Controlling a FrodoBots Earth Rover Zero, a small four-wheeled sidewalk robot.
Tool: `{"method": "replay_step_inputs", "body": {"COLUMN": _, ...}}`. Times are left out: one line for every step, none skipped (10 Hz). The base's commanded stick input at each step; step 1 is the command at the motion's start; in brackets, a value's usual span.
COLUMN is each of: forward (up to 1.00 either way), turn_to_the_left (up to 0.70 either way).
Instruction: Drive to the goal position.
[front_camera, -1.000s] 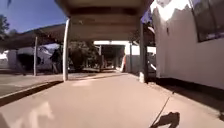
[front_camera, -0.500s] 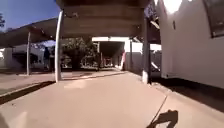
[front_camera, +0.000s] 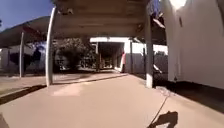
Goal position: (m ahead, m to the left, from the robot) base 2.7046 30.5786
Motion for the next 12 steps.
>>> {"method": "replay_step_inputs", "body": {"forward": 1.00, "turn_to_the_left": 0.01}}
{"method": "replay_step_inputs", "body": {"forward": 1.00, "turn_to_the_left": 0.01}}
{"method": "replay_step_inputs", "body": {"forward": 1.00, "turn_to_the_left": 0.01}}
{"method": "replay_step_inputs", "body": {"forward": 1.00, "turn_to_the_left": 0.01}}
{"method": "replay_step_inputs", "body": {"forward": 1.00, "turn_to_the_left": 0.01}}
{"method": "replay_step_inputs", "body": {"forward": 1.00, "turn_to_the_left": 0.01}}
{"method": "replay_step_inputs", "body": {"forward": 1.00, "turn_to_the_left": 0.01}}
{"method": "replay_step_inputs", "body": {"forward": 1.00, "turn_to_the_left": 0.01}}
{"method": "replay_step_inputs", "body": {"forward": 1.00, "turn_to_the_left": 0.01}}
{"method": "replay_step_inputs", "body": {"forward": 1.00, "turn_to_the_left": 0.01}}
{"method": "replay_step_inputs", "body": {"forward": 1.00, "turn_to_the_left": 0.01}}
{"method": "replay_step_inputs", "body": {"forward": 1.00, "turn_to_the_left": 0.01}}
